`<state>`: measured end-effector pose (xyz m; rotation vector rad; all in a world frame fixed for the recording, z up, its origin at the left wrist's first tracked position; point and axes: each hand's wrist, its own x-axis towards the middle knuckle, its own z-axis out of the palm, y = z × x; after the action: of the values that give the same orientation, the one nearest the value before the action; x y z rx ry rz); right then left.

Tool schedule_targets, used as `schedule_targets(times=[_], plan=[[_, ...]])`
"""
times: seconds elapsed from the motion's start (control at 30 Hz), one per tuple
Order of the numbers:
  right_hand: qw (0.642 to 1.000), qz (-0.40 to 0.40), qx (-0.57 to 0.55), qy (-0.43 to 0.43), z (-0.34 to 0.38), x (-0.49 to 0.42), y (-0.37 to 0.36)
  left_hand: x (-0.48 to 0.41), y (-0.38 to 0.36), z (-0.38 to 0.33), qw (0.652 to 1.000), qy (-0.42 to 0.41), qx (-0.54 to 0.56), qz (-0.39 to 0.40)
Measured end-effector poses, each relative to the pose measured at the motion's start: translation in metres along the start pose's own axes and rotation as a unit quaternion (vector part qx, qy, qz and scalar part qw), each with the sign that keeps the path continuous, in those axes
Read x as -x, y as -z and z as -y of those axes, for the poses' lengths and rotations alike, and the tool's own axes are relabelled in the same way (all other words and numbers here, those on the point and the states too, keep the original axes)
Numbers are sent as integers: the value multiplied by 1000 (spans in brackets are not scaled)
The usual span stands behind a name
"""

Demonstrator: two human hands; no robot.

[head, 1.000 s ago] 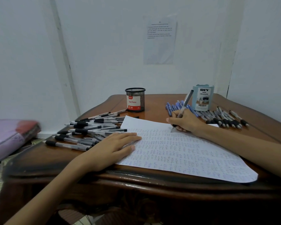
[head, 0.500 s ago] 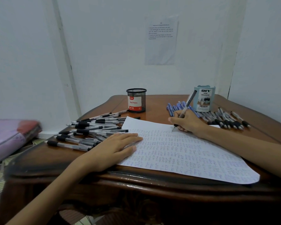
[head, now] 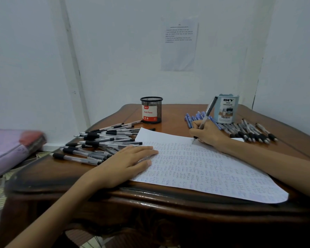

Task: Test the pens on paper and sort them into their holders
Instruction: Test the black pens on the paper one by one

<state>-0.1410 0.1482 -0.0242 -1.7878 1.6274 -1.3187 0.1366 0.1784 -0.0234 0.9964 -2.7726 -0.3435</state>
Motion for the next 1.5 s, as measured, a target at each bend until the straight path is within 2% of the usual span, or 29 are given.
schedule_targets(times=[0.27, 0.43, 0.8, 1.1, 1.2, 1.37, 1.5], plan=[[1000, 0, 3, 8, 2, 3, 1, 1, 0, -2, 1000, 4, -6, 6], [984, -16, -160, -75, 8, 3, 4, 1, 1, -3, 1000, 3, -8, 5], [967, 54, -230, -98, 10, 6, 10, 1, 0, -2, 1000, -1, -5, 2], [970, 104, -198, -95, 6, 5, 9, 0, 0, 0, 1000, -2, -4, -1], [983, 101, -139, -69, 5, 7, 11, 0, 0, 0, 1000, 0, -5, -2], [986, 97, -120, -59, 8, 11, 10, 0, -1, 1, 1000, 0, -6, 1], [993, 42, -80, -74, 12, 7, 14, -1, -2, 2, 1000, 2, -4, 1]])
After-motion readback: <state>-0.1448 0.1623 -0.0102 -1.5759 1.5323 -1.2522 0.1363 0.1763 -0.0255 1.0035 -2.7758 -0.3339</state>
